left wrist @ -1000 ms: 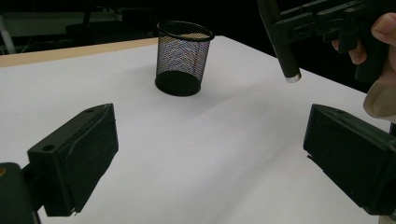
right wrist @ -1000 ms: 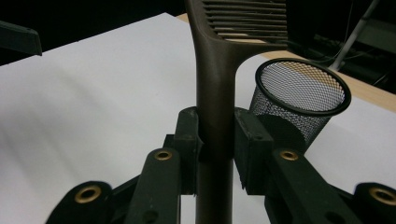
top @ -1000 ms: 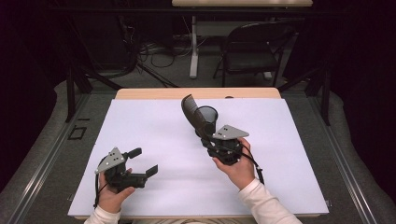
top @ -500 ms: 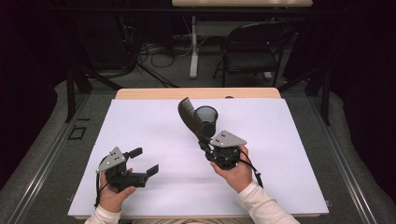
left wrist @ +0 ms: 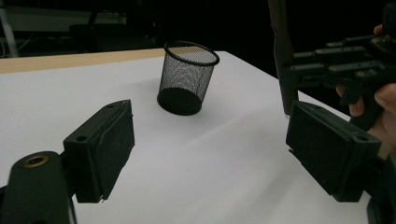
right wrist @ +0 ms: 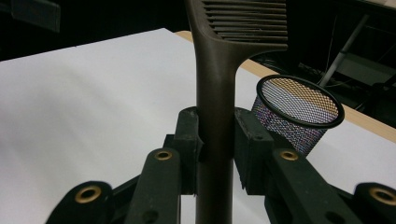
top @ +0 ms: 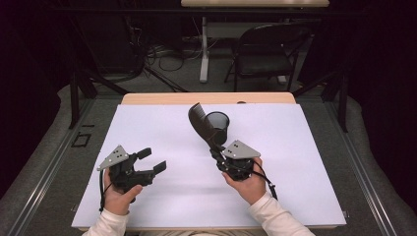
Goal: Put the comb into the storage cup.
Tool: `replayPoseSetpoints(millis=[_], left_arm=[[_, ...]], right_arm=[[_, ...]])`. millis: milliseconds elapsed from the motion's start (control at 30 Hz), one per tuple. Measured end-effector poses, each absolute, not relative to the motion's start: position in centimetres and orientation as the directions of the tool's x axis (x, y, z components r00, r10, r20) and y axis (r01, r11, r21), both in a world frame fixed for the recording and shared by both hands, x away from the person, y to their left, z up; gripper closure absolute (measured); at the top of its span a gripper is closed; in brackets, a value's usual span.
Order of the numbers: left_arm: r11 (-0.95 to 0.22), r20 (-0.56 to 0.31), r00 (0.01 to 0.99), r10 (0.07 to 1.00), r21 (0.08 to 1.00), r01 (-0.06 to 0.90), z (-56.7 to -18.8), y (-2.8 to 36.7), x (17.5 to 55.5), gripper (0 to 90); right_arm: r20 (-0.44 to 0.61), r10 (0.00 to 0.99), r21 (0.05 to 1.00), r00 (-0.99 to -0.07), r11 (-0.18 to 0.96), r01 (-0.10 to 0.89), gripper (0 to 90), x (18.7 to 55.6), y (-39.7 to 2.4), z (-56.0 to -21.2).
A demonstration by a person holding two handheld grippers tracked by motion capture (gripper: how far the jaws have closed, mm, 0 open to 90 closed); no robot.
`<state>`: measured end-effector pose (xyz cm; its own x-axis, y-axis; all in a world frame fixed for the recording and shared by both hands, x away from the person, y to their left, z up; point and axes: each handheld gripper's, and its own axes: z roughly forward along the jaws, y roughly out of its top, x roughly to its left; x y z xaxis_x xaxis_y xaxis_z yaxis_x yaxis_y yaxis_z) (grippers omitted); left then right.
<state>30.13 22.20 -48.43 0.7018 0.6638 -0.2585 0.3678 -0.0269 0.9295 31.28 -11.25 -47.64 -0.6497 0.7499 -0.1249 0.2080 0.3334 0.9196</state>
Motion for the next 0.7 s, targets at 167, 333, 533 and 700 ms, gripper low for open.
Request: replayPoseSetpoints(millis=[167, 333, 533, 700], left_arm=[[-0.018, -0.270, 0.701, 0.660, 0.927, 0.375, -47.0, 21.9, 30.9, 15.3], [-0.011, -0.282, 0.701, 0.655, 0.924, 0.382, -45.8, 21.1, 31.6, 16.0], [0.015, -0.321, 0.707, 0.630, 0.915, 0.403, -44.6, 20.4, 32.5, 17.1], [0.029, -0.356, 0.702, 0.617, 0.901, 0.432, -43.9, 20.1, 33.2, 21.9]], right_arm=[[-0.129, 0.751, 0.920, -0.647, 0.335, 0.205, 72.7, 31.2, -11.2, -47.7], [-0.136, 0.753, 0.920, -0.644, 0.337, 0.200, 72.6, 31.1, -11.1, -47.6], [-0.136, 0.756, 0.921, -0.640, 0.334, 0.199, 72.6, 31.0, -11.3, -47.6], [-0.137, 0.760, 0.924, -0.635, 0.329, 0.195, 72.6, 30.9, -11.4, -47.5]])
